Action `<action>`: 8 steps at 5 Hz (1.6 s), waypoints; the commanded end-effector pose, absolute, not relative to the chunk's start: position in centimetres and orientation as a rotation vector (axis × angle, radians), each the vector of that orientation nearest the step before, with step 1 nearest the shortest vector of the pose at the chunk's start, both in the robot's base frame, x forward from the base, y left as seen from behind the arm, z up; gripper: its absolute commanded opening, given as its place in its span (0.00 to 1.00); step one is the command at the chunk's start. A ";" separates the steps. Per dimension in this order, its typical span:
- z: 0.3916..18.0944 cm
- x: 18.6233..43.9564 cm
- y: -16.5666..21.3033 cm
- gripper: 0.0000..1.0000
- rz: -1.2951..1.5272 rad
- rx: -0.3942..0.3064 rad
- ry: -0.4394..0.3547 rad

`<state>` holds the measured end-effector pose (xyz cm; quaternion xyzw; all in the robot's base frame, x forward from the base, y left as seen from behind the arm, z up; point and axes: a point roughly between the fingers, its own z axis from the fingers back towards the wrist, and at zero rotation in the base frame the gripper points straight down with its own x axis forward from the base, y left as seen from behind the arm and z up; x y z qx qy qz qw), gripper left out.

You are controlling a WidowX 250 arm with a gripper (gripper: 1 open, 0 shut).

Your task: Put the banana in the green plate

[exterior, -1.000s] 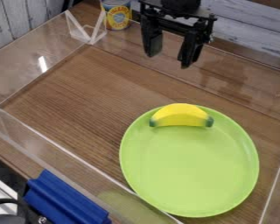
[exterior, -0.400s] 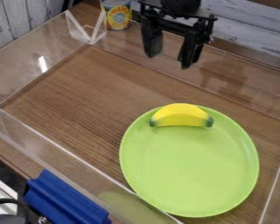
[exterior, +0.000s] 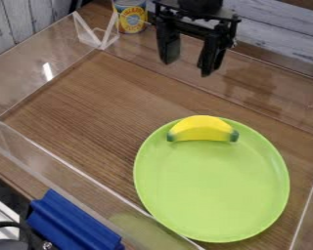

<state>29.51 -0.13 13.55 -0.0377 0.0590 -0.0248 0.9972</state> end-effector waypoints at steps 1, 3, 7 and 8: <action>15.6 30.2 0.0 1.00 -0.047 -0.074 0.045; 15.6 29.8 -0.2 1.00 -0.056 -0.079 0.056; 15.0 30.5 0.3 1.00 -0.073 -0.091 0.049; 14.8 30.7 0.4 1.00 -0.079 -0.094 0.048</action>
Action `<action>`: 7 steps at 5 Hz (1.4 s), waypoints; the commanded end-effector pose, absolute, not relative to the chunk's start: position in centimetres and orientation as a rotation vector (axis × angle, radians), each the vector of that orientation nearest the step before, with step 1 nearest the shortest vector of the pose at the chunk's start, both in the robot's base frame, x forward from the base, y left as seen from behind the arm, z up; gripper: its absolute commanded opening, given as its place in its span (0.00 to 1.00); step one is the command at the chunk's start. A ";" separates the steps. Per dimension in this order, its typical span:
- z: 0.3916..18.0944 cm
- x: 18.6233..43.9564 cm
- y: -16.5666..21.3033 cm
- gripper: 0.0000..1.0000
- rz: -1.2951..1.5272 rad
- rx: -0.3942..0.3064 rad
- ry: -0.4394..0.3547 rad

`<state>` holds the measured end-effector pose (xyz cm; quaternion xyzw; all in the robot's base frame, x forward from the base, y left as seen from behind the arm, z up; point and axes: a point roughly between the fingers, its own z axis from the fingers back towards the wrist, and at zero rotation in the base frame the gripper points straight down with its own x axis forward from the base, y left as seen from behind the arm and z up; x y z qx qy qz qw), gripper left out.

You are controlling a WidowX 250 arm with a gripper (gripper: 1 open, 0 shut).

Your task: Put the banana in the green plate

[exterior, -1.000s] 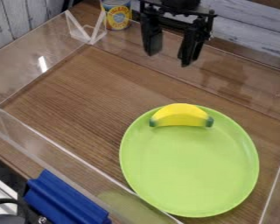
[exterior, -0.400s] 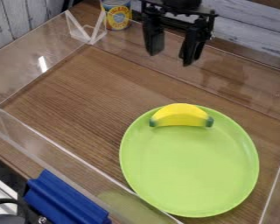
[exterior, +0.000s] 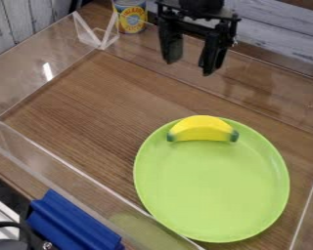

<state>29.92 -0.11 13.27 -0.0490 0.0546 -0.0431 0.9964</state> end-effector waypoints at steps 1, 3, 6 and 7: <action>14.7 30.9 0.5 1.00 -0.080 -0.095 0.046; 14.5 30.6 0.4 1.00 -0.099 -0.101 0.055; 14.4 30.3 0.4 1.00 -0.117 -0.112 0.068; 14.3 30.2 0.3 1.00 -0.121 -0.115 0.072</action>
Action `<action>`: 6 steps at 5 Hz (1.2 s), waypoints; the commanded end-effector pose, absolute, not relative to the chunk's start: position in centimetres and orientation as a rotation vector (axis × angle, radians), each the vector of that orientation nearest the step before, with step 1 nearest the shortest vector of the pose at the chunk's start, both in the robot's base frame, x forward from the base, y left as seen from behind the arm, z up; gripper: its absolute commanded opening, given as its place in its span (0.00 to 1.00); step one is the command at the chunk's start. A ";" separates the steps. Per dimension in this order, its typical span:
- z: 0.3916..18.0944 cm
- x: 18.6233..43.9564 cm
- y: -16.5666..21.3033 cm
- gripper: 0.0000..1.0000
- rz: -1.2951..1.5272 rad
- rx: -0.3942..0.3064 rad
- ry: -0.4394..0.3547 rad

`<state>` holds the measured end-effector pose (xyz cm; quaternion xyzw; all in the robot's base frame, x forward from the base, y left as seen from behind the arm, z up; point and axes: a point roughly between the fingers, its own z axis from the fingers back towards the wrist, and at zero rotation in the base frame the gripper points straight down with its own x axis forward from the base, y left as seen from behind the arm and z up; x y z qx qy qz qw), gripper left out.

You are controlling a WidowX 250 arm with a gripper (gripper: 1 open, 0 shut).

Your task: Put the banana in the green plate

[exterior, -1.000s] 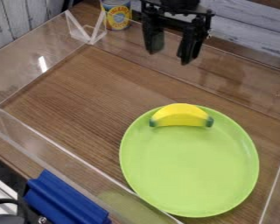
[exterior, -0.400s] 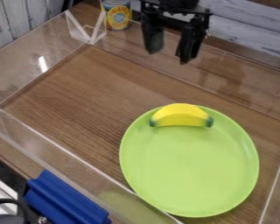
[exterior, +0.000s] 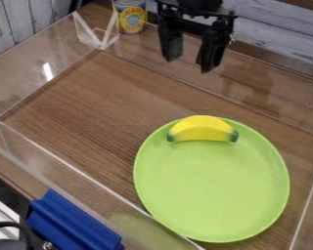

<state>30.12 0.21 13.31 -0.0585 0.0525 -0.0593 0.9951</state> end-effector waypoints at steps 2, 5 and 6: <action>14.2 30.2 0.2 1.00 -0.128 -0.119 0.072; 14.3 30.9 0.3 1.00 -0.135 -0.123 0.064; 14.4 31.0 0.4 1.00 -0.136 -0.124 0.062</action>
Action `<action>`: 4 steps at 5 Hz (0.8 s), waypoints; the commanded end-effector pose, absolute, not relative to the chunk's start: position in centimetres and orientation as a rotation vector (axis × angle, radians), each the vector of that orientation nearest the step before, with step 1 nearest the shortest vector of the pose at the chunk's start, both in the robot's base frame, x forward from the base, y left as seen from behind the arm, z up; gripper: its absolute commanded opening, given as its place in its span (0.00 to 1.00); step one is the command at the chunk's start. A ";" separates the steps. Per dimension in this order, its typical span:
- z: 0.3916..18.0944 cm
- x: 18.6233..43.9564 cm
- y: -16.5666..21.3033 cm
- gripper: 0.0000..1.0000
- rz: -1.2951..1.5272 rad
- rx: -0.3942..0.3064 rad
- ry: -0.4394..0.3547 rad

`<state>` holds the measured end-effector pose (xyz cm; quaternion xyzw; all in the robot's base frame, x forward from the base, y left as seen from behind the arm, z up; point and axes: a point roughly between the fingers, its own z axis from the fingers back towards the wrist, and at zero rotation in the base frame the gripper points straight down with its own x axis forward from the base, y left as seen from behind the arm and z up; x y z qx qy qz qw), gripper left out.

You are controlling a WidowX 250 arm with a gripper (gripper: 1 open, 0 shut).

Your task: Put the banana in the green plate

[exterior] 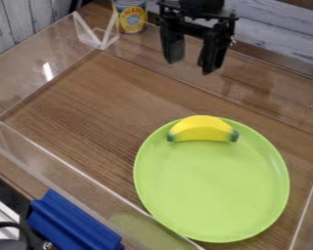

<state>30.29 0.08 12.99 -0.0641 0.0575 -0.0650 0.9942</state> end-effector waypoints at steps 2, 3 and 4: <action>14.6 31.1 0.6 1.00 -0.137 -0.124 0.061; 14.4 31.4 0.6 1.00 -0.145 -0.126 0.061; 14.4 31.5 0.5 1.00 -0.152 -0.126 0.055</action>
